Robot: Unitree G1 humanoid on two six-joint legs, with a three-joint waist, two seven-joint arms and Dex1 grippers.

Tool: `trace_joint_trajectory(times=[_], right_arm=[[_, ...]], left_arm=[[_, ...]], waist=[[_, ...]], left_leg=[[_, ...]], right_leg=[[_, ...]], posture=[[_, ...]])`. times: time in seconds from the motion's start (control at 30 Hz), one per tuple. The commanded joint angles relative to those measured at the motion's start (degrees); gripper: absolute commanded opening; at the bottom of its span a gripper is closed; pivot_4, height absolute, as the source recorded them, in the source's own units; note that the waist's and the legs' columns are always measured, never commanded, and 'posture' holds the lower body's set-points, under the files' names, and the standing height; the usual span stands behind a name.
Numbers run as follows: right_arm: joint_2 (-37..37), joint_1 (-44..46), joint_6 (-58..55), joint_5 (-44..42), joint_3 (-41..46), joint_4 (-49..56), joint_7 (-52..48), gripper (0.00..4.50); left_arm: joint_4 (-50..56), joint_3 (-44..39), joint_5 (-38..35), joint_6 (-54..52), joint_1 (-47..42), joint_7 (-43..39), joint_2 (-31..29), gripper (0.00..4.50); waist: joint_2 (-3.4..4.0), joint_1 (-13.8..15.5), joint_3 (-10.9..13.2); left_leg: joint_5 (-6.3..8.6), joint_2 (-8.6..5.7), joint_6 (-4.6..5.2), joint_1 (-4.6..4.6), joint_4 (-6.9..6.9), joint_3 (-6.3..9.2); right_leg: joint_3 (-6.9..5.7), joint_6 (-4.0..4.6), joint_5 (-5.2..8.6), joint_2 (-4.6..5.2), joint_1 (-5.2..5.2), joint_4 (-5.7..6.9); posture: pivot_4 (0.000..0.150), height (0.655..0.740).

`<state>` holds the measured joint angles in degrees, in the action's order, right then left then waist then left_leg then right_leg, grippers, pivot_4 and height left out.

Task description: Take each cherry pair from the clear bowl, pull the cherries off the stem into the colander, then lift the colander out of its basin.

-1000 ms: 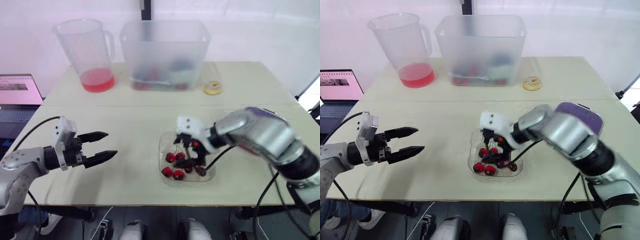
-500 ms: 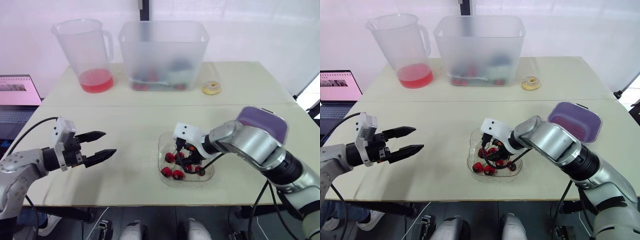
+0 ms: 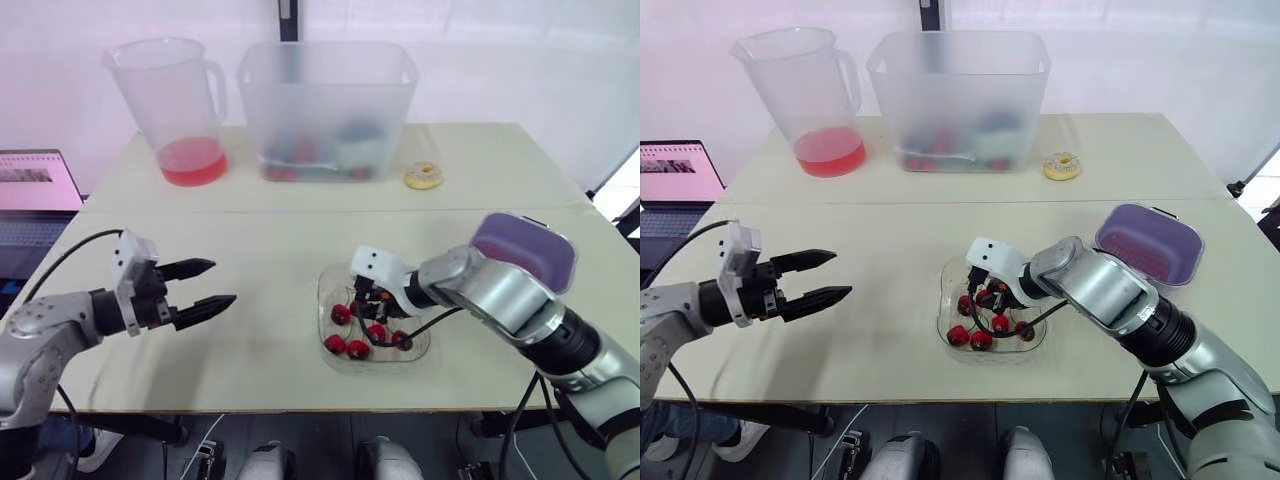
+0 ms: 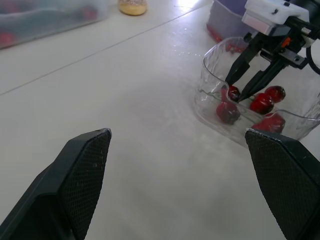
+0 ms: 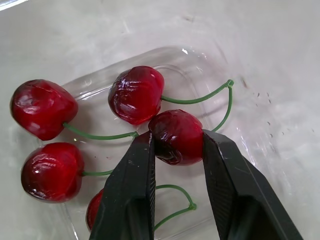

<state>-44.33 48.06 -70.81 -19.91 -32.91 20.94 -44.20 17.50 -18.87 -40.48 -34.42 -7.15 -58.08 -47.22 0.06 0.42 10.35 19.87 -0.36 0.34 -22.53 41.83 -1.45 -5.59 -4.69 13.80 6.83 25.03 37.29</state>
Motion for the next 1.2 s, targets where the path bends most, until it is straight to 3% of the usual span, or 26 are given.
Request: trace_joint_trajectory(times=[0.03, 0.23, 0.4, 0.53, 0.7, 0.8, 1.0, 1.2], right_arm=[[-2.28, 0.85, 1.59, 0.32, 0.52, 1.95, -2.76, 1.38], [-8.34, 3.74, 9.86, -0.88, 2.81, 7.48, -13.19, 1.38], [-14.46, 4.97, 34.87, 4.27, 9.52, 6.87, -22.72, 1.38], [-10.92, 8.9, 50.52, 10.28, 13.61, -0.57, -20.68, 1.38], [-2.39, 12.86, 71.84, 26.1, 13.25, -12.91, -6.72, 1.38], [-0.59, 13.42, 81.35, 33.42, 14.25, -18.06, 0.49, 1.38], [1.42, 11.19, 89.29, 41.58, 16.06, -19.52, 9.13, 1.38], [1.4, 8.97, 91.52, 42.57, 18.07, -19.3, 9.9, 1.38]], left_arm=[[0.1, -0.43, 0.35, 1.26, -0.62, -0.55, -0.99, 4.5], [-0.6, -0.76, -2.03, -0.82, -2.91, 0.29, 0.21, 4.5], [-1.93, -2.53, -9.99, -7.0, -10.31, 5.86, 3.64, 4.5], [-4.05, -3.75, -17.31, -11.74, -18.37, 13.51, 7.93, 4.5], [-7.0, -3.21, -25.45, -15.86, -30.67, 27.32, 16.96, 4.5], [-5.88, 1.13, -17.2, -10.09, -34.05, 31.74, 21.08, 4.5], [-5.25, 4.45, -16.53, -6.18, -39.06, 39.95, 32.9, 4.5], [-8.21, 6.42, -13.09, -2.87, -41.89, 43.27, 37.57, 4.5]], waist=[[0.0, 0.0, 0.0], [0.02, 0.06, 0.02], [-0.04, 0.22, 0.05], [-0.06, 0.07, 0.05], [-0.14, 0.1, 0.04], [-0.15, 0.29, 0.04], [-0.16, 0.15, 0.05], [-0.16, -0.01, 0.05]], left_leg=[[0.0, 0.0, 0.0, 0.0, 0.0, 0.0], [0.0, 0.0, 0.01, 0.0, 0.0, 0.01], [0.01, 0.0, 0.01, 0.02, 0.0, 0.04], [0.0, 0.02, 0.0, 0.1, 0.01, 0.03], [-0.04, 0.01, -0.07, 0.11, 0.02, 0.02], [-0.05, -0.02, -0.08, 0.09, 0.01, 0.02], [-0.05, -0.01, -0.1, 0.09, 0.05, 0.03], [-0.08, 0.02, -0.15, 0.13, 0.03, 0.01]], right_leg=[[0.0, 0.0, 0.0, 0.0, 0.0, 0.0], [0.0, 0.0, 0.0, 0.0, 0.0, -0.01], [0.0, -0.02, 0.01, -0.02, -0.07, -0.04], [0.0, -0.02, 0.0, -0.02, -0.13, -0.03], [0.0, -0.03, 0.0, 0.0, -0.13, 0.0], [-0.04, -0.03, 0.0, 0.02, -0.16, -0.06], [-0.06, -0.07, -0.03, 0.0, -0.22, -0.09], [-0.06, -0.07, -0.03, -0.03, -0.22, -0.07]], posture=[[0.15, 0.6886], [0.15, 0.6886], [0.15, 0.6886], [0.15, 0.6886], [0.15, 0.6886], [0.15, 0.6886], [0.15, 0.6886], [0.15, 0.6886]])
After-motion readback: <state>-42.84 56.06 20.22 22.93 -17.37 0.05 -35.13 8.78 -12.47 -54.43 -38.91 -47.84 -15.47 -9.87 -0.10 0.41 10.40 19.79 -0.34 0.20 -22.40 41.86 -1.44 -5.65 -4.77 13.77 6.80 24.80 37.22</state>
